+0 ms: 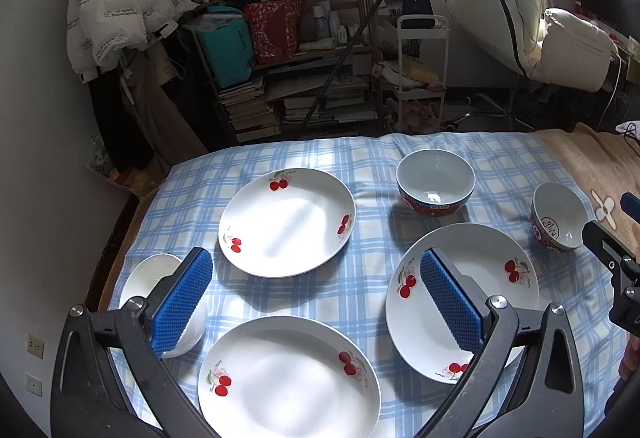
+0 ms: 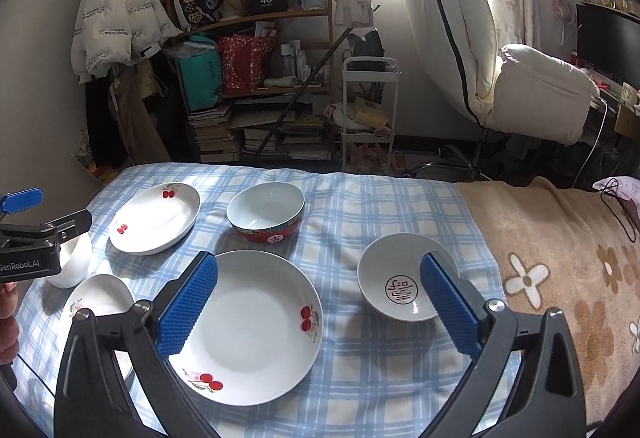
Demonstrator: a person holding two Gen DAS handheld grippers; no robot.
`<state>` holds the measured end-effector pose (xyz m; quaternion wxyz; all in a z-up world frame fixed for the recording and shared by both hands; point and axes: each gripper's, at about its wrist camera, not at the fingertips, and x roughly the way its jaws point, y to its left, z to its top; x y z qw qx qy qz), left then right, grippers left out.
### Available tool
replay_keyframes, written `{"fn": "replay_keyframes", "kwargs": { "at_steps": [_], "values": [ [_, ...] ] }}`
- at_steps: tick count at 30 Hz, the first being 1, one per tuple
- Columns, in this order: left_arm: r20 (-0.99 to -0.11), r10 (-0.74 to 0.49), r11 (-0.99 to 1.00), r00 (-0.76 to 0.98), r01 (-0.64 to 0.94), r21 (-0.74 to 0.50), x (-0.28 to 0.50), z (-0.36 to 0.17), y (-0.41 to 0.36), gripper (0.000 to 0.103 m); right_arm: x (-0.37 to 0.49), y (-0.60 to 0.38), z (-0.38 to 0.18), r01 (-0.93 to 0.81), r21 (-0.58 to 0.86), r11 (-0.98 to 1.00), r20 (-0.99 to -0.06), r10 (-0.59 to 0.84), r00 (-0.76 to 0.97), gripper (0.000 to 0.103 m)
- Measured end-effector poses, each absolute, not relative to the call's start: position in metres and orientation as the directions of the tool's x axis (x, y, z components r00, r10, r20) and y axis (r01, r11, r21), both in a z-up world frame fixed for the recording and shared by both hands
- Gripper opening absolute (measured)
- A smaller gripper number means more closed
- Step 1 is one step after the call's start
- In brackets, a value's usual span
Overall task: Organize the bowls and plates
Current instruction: 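Grasp a cherry plate rim with the left tool while the right tool grasps another cherry plate rim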
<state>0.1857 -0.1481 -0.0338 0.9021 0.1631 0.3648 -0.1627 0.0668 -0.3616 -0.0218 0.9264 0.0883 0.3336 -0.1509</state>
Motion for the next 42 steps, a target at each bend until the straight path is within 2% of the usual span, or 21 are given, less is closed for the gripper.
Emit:
{"fn": "replay_keyframes", "kwargs": {
  "at_steps": [5,18,31,39,42],
  "values": [
    [-0.731,-0.176,0.876,0.66,0.443,0.189,0.194,-0.058,-0.165,0.102,0.069,-0.37,-0.044,0.376,0.149,0.914,-0.671,-0.186,0.718,0.1],
    [-0.818,-0.158,0.852,0.552,0.495,0.169,0.21,-0.109,-0.182,0.102,0.08,-0.385,-0.079,0.438,0.158,0.885,-0.751,-0.18,0.635,0.1],
    [-0.875,-0.167,0.848,0.455,0.519,0.108,0.215,-0.134,-0.183,0.102,0.087,-0.368,-0.094,0.38,0.138,0.915,-0.79,-0.129,0.599,0.098],
    [-0.894,-0.173,0.852,0.414,0.517,0.075,0.218,-0.146,-0.181,0.101,0.094,-0.368,-0.112,0.369,0.119,0.922,-0.835,-0.109,0.54,0.078],
    [-0.908,-0.175,0.855,0.38,0.516,0.051,0.222,-0.152,-0.18,0.09,0.094,-0.374,-0.119,0.382,0.133,0.914,-0.848,-0.095,0.521,0.075]
  ]
}}
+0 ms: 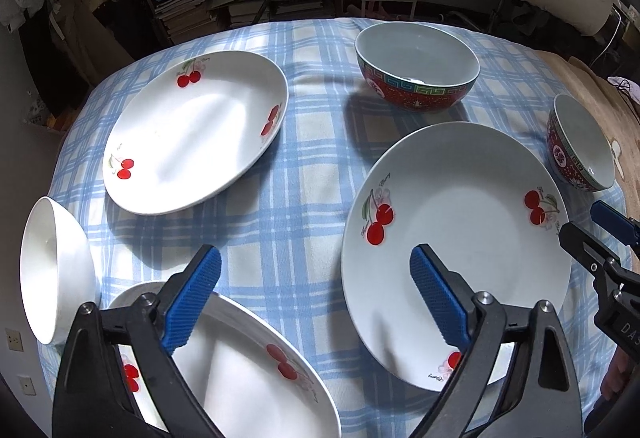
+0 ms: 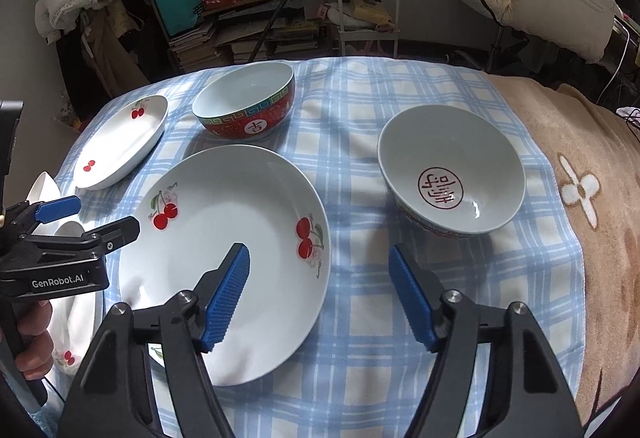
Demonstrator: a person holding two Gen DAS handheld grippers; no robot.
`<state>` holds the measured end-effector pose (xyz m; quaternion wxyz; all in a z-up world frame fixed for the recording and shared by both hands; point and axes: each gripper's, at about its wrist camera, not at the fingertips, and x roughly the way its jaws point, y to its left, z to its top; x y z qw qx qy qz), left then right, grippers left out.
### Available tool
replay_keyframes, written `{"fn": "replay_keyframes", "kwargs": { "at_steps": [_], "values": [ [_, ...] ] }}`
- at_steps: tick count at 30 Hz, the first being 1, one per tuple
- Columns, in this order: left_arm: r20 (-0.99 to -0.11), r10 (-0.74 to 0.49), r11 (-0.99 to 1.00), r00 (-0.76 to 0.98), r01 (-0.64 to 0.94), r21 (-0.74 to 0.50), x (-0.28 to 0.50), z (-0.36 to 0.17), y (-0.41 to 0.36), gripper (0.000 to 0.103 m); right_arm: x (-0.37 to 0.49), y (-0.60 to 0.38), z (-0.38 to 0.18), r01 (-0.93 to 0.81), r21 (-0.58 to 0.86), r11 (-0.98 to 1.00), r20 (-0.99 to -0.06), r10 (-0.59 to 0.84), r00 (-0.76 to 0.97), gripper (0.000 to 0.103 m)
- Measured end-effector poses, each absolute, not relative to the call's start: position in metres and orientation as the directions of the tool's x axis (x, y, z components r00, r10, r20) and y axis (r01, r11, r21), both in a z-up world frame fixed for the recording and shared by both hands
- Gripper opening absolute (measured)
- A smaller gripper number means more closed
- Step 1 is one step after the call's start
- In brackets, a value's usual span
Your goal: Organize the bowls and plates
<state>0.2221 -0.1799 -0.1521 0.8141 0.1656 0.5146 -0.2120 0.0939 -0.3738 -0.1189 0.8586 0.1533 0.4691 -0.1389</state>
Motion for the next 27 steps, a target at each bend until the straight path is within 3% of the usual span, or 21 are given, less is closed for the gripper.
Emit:
{"fn": "replay_keyframes", "kwargs": {
  "at_steps": [6,8,9,13,15,27],
  "values": [
    [-0.925,-0.189,0.856,0.33,0.518,0.01,0.227,-0.164,-0.18,0.067,0.097,-0.381,-0.132,0.389,0.144,0.91,-0.876,-0.066,0.478,0.045],
    [-0.932,-0.202,0.857,0.3,0.515,-0.02,0.229,-0.169,-0.18,0.043,0.098,-0.383,-0.135,0.388,0.157,0.908,-0.882,-0.048,0.469,0.036],
    [-0.938,-0.216,0.856,0.272,0.515,-0.048,0.23,-0.173,-0.179,0.035,0.098,-0.384,-0.136,0.387,0.163,0.908,-0.883,-0.041,0.467,0.029],
    [-0.933,-0.283,0.854,0.222,0.501,-0.14,0.229,-0.177,-0.177,0.019,0.101,-0.384,-0.14,0.374,0.194,0.907,-0.883,-0.005,0.469,0.014],
    [-0.935,-0.295,0.843,0.198,0.514,-0.157,0.226,-0.179,-0.18,0.017,0.103,-0.381,-0.141,0.358,0.197,0.913,-0.882,0.006,0.47,0.01],
    [-0.924,-0.302,0.841,0.234,0.521,-0.143,0.217,-0.175,-0.178,0.016,0.097,-0.387,-0.141,0.364,0.238,0.901,-0.883,0.044,0.468,0.01]
  ]
}}
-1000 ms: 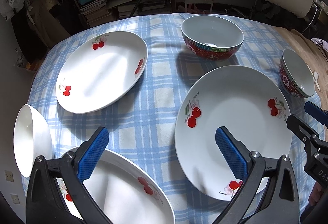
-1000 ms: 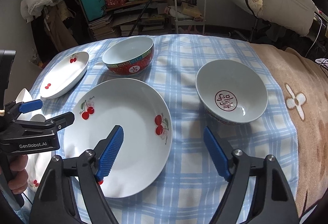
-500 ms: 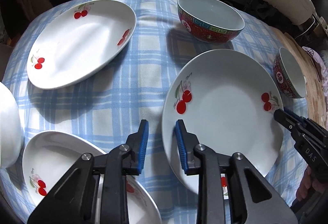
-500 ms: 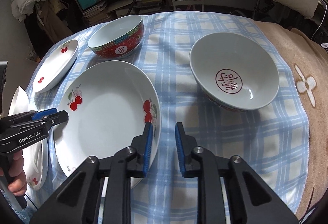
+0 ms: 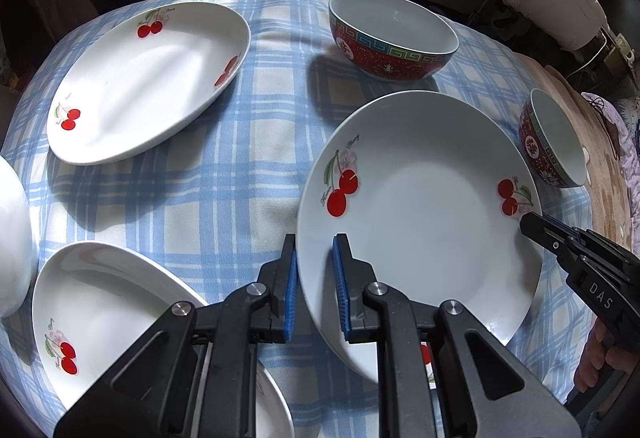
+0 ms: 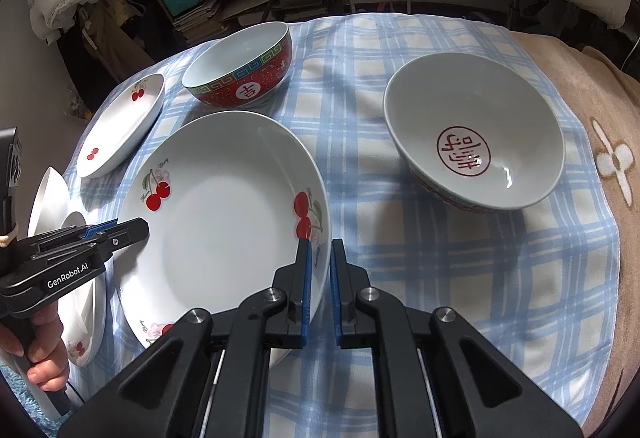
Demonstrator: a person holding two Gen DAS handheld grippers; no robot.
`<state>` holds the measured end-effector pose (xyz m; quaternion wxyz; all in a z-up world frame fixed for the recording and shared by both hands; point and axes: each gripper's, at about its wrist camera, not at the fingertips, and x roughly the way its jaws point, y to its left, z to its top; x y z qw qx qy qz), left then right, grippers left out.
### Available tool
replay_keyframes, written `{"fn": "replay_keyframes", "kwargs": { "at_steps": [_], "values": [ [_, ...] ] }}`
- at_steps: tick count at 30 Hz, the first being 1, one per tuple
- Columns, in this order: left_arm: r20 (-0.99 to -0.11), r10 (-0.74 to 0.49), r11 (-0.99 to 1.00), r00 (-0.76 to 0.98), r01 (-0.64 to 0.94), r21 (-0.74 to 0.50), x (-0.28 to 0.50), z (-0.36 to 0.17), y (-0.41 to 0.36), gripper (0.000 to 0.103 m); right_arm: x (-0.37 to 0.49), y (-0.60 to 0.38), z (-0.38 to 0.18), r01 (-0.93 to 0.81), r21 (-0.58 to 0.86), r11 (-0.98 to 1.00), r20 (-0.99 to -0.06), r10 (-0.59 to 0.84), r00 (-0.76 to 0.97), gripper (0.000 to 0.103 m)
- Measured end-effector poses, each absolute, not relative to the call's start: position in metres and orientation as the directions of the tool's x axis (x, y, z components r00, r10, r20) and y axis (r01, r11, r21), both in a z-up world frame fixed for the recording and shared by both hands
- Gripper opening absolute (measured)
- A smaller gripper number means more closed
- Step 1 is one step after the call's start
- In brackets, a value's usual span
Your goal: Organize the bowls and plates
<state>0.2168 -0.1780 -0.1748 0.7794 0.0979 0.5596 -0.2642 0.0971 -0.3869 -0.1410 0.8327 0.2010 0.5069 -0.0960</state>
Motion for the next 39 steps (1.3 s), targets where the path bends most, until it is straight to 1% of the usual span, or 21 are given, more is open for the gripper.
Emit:
{"fn": "replay_keyframes", "kwargs": {
  "at_steps": [3,14,18,27,32,39],
  "values": [
    [-0.92,-0.322,0.838,0.224,0.519,-0.167,0.213,-0.17,-0.175,0.016,0.093,-0.386,-0.138,0.375,0.228,0.899,-0.889,0.035,0.456,0.01],
    [-0.916,-0.33,0.813,0.227,0.562,-0.154,0.18,-0.15,-0.175,0.016,0.064,-0.383,-0.114,0.401,0.207,0.892,-0.885,-0.005,0.466,0.01],
    [-0.913,-0.347,0.806,0.215,0.566,-0.173,0.168,-0.144,-0.172,0.016,0.048,-0.38,-0.104,0.417,0.188,0.889,-0.88,-0.036,0.474,0.01],
    [-0.911,-0.362,0.794,0.199,0.578,-0.189,0.139,-0.137,-0.17,0.016,0.021,-0.383,-0.092,0.453,0.187,0.872,-0.885,-0.05,0.463,0.01],
    [-0.914,-0.353,0.797,0.2,0.576,-0.181,0.128,-0.137,-0.166,0.016,0.014,-0.383,-0.089,0.459,0.189,0.868,-0.891,-0.045,0.452,0.01],
    [-0.944,-0.283,0.813,0.169,0.565,-0.143,0.112,-0.155,-0.16,0.016,0.01,-0.375,-0.103,0.46,0.176,0.871,-0.923,-0.017,0.385,0.01]
  ]
}}
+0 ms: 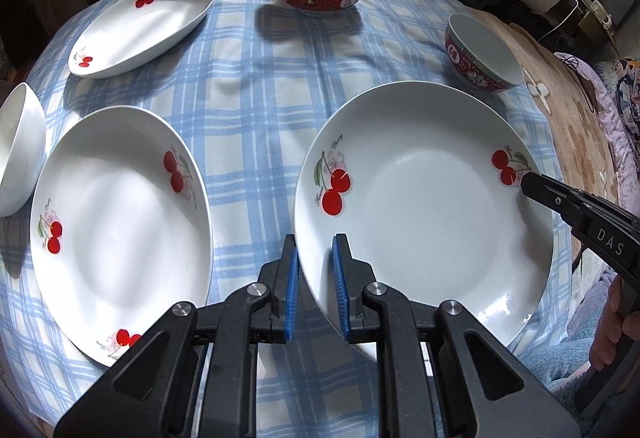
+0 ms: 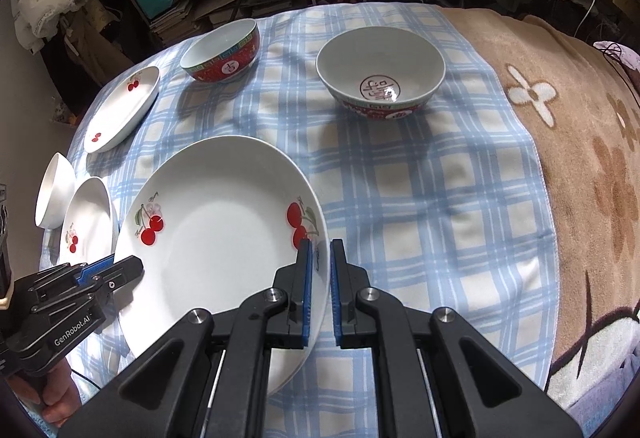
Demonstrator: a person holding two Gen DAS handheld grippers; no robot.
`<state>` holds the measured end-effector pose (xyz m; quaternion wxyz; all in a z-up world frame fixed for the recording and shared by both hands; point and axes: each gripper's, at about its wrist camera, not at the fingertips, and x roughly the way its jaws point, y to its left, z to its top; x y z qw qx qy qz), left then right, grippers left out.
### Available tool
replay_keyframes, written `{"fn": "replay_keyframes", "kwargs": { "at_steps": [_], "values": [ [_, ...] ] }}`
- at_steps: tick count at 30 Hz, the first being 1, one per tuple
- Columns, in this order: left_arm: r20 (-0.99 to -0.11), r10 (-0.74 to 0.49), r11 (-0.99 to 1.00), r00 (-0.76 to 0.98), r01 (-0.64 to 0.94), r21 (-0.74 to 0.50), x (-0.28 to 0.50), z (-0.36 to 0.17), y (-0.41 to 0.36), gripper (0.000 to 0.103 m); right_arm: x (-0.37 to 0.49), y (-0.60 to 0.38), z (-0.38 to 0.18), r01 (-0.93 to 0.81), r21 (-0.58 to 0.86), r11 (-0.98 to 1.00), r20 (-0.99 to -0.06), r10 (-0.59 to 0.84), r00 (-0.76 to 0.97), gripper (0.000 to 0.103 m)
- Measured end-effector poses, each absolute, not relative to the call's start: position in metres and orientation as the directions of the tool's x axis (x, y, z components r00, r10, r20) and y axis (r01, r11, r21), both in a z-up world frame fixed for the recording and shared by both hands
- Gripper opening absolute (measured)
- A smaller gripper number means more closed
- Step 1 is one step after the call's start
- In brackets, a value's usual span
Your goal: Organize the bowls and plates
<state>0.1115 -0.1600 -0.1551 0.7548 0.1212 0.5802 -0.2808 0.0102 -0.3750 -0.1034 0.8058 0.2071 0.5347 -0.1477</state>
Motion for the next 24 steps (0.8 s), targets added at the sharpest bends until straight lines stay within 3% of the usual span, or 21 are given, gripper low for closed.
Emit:
{"fn": "replay_keyframes", "kwargs": {
  "at_steps": [10,24],
  "values": [
    [-0.971,-0.197,0.825,0.137,0.558,-0.089,0.096,-0.183,-0.159,0.016,0.012,-0.369,-0.14,0.475,0.153,0.867,-0.967,0.032,0.253,0.012],
    [-0.975,-0.161,0.844,0.154,0.533,-0.055,0.097,-0.187,-0.156,0.017,0.014,-0.36,-0.144,0.444,0.162,0.881,-0.971,0.062,0.231,0.012]
  ]
}}
